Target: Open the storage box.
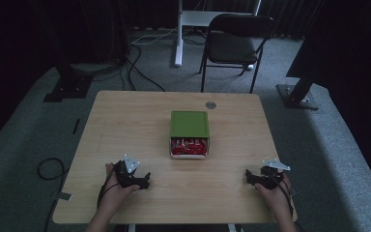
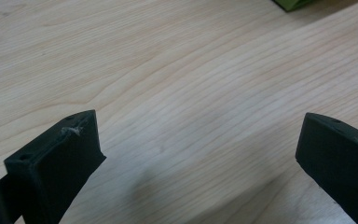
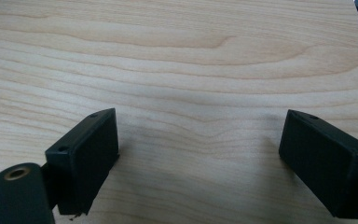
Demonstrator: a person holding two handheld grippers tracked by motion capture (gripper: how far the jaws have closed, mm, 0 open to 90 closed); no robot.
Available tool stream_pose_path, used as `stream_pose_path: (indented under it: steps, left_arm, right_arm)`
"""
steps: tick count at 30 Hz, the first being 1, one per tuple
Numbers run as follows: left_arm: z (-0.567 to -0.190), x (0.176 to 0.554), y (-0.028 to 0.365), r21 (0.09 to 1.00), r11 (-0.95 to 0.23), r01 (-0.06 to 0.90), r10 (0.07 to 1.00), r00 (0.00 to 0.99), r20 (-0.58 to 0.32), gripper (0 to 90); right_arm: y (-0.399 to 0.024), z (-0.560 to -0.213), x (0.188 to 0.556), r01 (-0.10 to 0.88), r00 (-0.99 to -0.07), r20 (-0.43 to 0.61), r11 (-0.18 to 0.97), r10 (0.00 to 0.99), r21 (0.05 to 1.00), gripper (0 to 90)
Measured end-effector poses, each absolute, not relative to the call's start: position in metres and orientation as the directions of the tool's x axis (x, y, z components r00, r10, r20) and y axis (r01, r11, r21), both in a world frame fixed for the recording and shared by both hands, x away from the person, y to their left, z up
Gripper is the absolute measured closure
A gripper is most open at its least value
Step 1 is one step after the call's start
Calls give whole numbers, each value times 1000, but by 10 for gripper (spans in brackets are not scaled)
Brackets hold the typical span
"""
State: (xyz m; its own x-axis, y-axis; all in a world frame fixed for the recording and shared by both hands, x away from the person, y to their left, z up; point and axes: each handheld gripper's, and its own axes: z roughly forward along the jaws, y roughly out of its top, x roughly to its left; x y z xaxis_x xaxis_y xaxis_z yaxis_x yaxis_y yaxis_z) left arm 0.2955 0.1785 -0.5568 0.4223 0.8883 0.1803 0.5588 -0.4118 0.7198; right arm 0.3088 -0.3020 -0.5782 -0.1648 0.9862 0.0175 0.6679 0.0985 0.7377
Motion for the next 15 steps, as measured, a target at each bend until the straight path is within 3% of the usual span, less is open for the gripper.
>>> stream_pose_path:
  steps: [15]
  left_arm:
    - [-554,294,147,697,-544,467,815,492,306,8]
  right_arm:
    - [-301,-578,311,667,-171,19,102,985,738,111]
